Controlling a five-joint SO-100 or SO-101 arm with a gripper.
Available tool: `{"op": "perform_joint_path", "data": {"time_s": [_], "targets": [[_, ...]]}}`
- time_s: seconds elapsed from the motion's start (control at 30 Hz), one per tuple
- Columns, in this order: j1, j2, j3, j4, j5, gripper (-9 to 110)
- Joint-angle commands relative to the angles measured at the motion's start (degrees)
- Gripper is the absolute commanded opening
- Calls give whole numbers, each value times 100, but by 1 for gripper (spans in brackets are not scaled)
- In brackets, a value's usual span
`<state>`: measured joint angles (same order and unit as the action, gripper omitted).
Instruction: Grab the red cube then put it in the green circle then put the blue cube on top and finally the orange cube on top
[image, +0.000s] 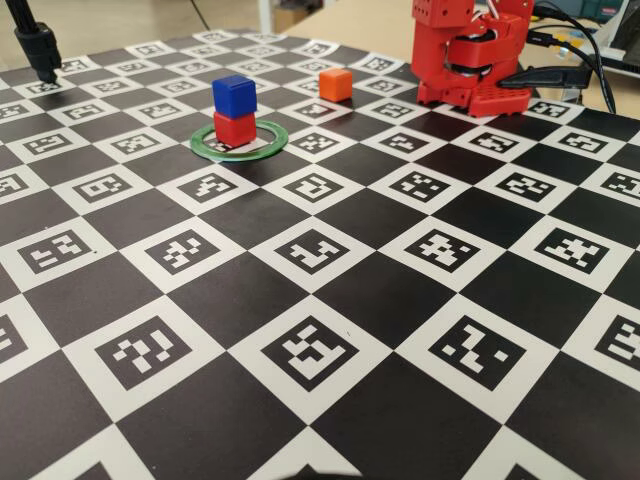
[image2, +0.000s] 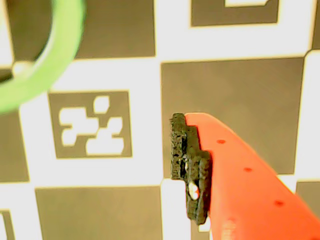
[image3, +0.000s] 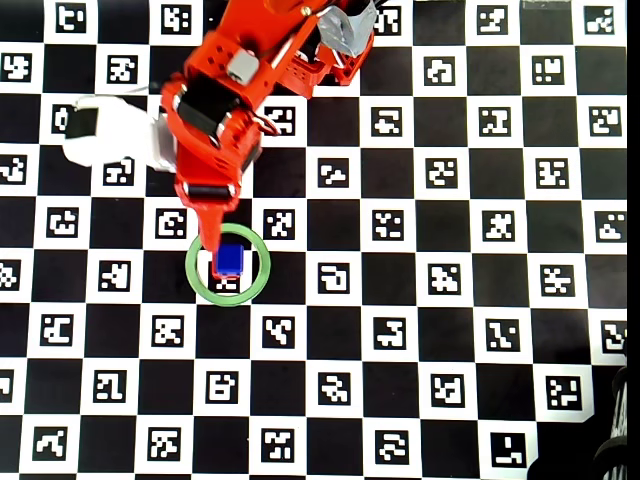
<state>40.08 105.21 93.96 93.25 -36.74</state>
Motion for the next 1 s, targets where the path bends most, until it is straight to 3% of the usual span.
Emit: {"op": "perform_joint_path", "data": {"time_s": [0.0, 0.4, 0.97], "targets": [[448, 554, 35, -70, -448, 47], [1187, 1292, 1591, -686, -1362, 47], [1705, 2707, 3779, -1362, -1626, 46]]}}
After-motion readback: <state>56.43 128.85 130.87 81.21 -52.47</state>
